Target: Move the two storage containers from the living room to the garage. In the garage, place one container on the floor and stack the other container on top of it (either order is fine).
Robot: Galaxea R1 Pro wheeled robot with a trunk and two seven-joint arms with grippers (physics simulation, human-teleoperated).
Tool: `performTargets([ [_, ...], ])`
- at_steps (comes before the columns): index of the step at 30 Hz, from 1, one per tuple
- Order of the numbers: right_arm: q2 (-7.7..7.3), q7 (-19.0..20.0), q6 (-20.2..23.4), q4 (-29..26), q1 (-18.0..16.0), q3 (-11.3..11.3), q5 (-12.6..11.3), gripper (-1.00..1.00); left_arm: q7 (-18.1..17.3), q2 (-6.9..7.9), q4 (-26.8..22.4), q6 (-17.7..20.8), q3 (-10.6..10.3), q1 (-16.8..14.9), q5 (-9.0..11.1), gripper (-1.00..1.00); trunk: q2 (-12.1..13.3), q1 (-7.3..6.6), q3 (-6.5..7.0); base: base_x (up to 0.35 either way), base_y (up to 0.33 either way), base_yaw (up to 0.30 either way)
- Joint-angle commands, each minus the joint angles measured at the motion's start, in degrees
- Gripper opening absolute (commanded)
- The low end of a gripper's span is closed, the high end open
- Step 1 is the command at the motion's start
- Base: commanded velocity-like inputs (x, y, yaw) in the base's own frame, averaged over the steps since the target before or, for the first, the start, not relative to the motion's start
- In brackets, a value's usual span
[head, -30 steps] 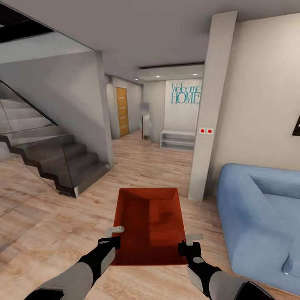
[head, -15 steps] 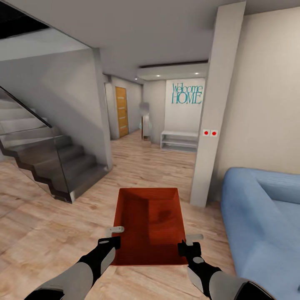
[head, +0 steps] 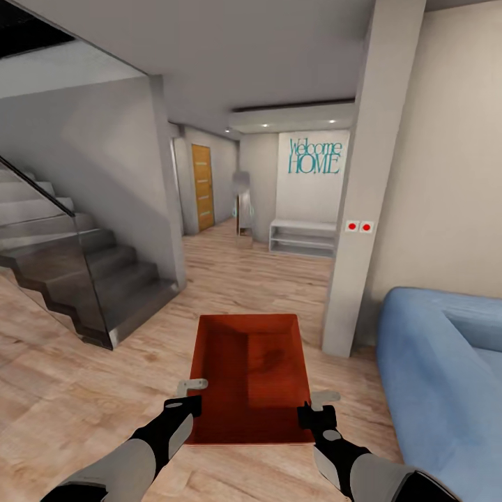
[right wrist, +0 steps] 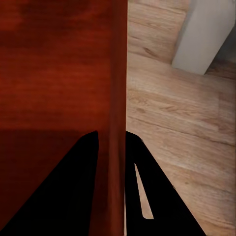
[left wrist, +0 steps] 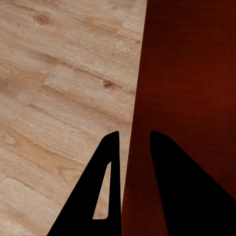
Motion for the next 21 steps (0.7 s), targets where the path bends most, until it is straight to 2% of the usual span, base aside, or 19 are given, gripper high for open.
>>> performTargets([
  [1,-0.04,-0.2,-0.1,-0.1,0.0,-1.2,-0.1,-1.00,0.5,0.60,-0.3,0.4,2.1,-0.1,2.4,-1.00,-0.1,0.04,-0.08,0.322,0.000,0.000],
  [21,-0.04,-0.2,-0.1,-0.1,0.0,-1.3,-0.2,-1.00,0.5,0.60,-0.3,0.3,2.1,-0.1,2.4,-1.00,-0.1,0.04,-0.08,0.322,0.000,0.000],
])
